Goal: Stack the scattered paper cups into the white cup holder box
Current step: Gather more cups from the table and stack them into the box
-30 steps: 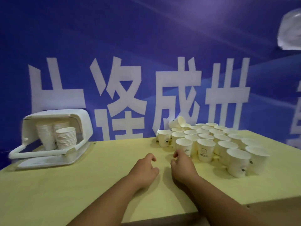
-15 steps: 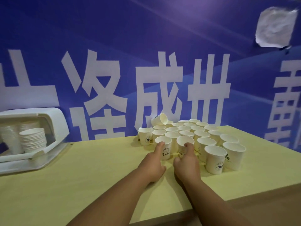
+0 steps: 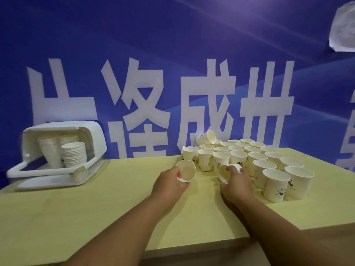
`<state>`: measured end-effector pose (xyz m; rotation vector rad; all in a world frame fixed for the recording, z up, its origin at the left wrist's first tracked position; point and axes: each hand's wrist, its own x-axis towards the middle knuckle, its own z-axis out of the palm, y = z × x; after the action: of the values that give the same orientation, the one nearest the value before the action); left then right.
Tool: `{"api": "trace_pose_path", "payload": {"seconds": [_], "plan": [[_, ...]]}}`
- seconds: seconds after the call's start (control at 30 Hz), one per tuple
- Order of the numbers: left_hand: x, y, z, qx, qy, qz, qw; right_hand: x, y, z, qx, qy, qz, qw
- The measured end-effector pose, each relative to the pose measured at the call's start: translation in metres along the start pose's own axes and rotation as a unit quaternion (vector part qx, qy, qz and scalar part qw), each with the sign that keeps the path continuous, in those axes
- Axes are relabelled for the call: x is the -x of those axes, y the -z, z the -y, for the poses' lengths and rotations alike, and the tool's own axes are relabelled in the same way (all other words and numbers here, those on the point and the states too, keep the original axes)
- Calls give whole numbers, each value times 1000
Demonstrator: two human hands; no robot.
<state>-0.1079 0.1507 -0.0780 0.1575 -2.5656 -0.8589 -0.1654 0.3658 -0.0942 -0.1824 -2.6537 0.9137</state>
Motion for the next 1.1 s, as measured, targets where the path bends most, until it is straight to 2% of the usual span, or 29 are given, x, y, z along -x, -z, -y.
{"api": "trace_pose_path", "payload": {"seconds": [0.1,0.37,0.47,0.57,0.7,0.83,0.97,1.1], "plan": [[3,26,26,-17,24,-14,999,-6,-5,8,32,2,17,999],[5,79,91,-32,39,-54,997,2,-23,32,74,-42,-53,995],[3,92,104,-36,44,-74,996,11,-22,55,74,-7,-107,991],[0,103,113,-3,57,-103,993,19,-31,89,-11,71,-143,987],[-9,120,134,64,82,-137,985,24,-61,142,-154,145,-80,974],[-18,141,158,130,87,-185,970,29,-87,198,-253,162,-9,954],[-35,167,182,144,83,-228,959,24,-112,244,-318,170,26,932],[-58,201,204,180,50,-285,940,21,-138,288,-389,179,80,900]]}}
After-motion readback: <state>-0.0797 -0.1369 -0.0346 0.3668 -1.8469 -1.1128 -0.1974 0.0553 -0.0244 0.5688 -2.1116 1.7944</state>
